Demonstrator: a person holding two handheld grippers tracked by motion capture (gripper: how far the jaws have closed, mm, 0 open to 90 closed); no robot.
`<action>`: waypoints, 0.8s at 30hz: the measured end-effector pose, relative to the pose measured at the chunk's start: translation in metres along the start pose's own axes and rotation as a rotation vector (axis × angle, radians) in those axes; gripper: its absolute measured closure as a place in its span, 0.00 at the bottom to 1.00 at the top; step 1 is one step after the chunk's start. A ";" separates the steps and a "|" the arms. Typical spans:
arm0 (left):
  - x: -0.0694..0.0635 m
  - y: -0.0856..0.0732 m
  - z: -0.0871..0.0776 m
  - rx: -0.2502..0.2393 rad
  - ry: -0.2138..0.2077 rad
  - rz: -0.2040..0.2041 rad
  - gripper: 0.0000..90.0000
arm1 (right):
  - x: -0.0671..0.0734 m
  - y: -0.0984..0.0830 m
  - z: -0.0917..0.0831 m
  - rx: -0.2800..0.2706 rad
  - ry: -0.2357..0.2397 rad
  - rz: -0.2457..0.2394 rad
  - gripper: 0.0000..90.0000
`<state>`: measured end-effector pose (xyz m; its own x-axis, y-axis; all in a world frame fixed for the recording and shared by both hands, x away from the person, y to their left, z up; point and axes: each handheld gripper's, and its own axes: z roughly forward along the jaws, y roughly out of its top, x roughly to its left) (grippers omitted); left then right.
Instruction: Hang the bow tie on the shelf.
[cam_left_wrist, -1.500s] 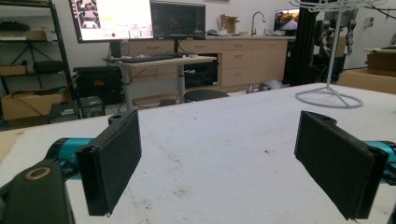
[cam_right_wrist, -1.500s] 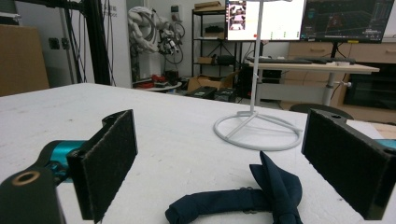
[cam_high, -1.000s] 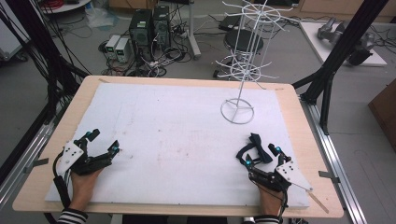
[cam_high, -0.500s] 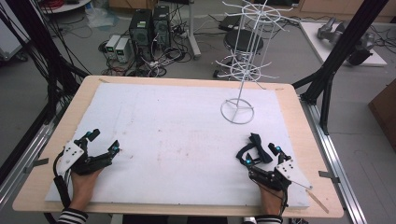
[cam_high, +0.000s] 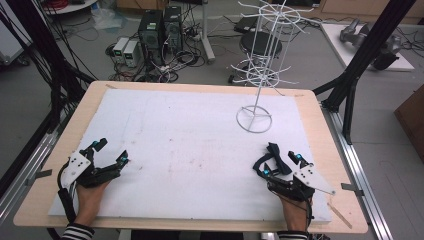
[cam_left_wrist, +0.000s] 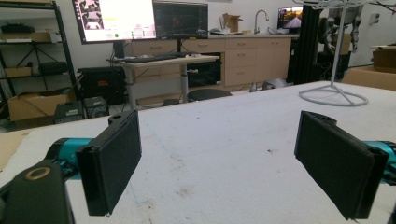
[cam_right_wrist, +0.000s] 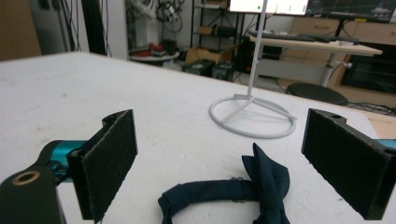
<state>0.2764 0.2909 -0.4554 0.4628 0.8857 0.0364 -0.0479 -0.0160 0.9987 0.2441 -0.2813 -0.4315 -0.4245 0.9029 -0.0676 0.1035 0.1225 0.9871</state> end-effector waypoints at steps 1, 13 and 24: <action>0.000 0.000 0.000 0.001 0.003 0.001 0.17 | -0.003 0.004 -0.002 0.021 0.013 -0.014 0.11; 0.000 0.000 0.000 -0.002 0.012 -0.002 0.17 | -0.029 0.021 0.002 0.316 0.024 0.016 0.14; 0.000 0.000 0.000 -0.001 0.012 0.001 0.17 | -0.034 0.022 0.012 0.500 0.043 -0.027 0.25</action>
<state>0.2762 0.2906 -0.4555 0.4517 0.8914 0.0371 -0.0494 -0.0165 0.9986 0.2719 -0.3042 -0.4094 -0.4682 0.8804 -0.0753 0.5061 0.3371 0.7938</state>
